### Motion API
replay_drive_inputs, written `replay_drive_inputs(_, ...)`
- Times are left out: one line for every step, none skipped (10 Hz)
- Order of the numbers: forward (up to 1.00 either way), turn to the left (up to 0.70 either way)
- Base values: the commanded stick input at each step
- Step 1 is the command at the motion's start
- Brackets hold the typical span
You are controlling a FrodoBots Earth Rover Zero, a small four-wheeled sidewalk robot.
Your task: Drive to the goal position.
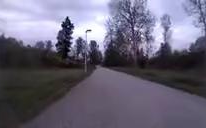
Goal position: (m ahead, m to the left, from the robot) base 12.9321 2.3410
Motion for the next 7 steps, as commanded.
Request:
replay_drive_inputs(1.00, 0.00)
replay_drive_inputs(1.00, 0.00)
replay_drive_inputs(1.00, 0.00)
replay_drive_inputs(1.00, 0.00)
replay_drive_inputs(1.00, 0.00)
replay_drive_inputs(1.00, 0.00)
replay_drive_inputs(1.00, 0.00)
